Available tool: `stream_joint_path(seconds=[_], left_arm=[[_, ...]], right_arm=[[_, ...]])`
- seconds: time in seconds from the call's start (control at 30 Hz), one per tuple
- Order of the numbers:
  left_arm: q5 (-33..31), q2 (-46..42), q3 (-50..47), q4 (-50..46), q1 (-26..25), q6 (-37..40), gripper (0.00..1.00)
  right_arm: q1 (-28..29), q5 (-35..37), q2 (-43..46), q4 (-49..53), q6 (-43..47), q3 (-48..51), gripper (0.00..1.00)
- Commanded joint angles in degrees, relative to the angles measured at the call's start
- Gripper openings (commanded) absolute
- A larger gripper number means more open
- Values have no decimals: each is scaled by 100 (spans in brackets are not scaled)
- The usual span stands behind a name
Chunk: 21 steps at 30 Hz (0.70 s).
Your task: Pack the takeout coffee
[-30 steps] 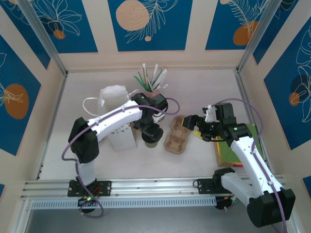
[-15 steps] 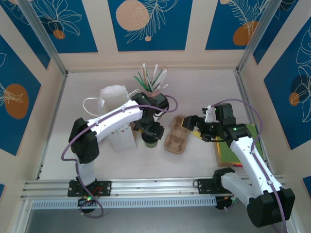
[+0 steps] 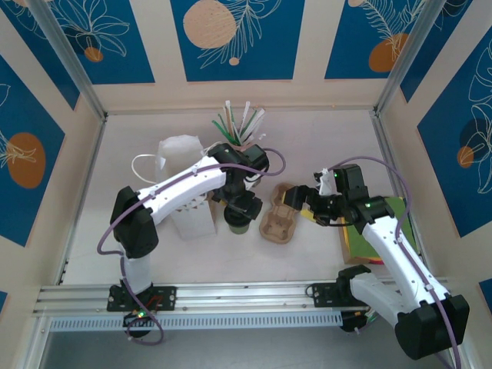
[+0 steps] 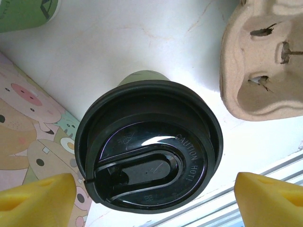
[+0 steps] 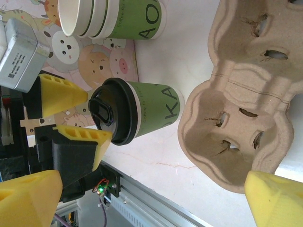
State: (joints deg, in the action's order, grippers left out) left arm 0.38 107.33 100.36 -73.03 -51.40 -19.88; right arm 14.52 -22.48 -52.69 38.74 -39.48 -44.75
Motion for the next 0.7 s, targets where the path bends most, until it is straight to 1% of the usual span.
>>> stream_joint_path(seconds=[0.0, 0.17, 0.27, 0.5, 0.67], left_arm=[[-38, -24, 59, -119, -39, 936, 86], [-39, -133, -57, -97, -36, 1784, 87], [-35, -138, -93, -54, -29, 2109, 87], [101, -202, -186, 69, -1, 2608, 89], [199, -222, -324, 122, 16, 2752, 89]], right_arm=[[32, 21, -1, 93, -25, 0, 99], [35, 64, 48, 177, -24, -16, 99], [48, 90, 80, 227, -51, -31, 99], [59, 225, 230, 474, -87, -76, 99], [94, 319, 296, 615, -147, -129, 99]])
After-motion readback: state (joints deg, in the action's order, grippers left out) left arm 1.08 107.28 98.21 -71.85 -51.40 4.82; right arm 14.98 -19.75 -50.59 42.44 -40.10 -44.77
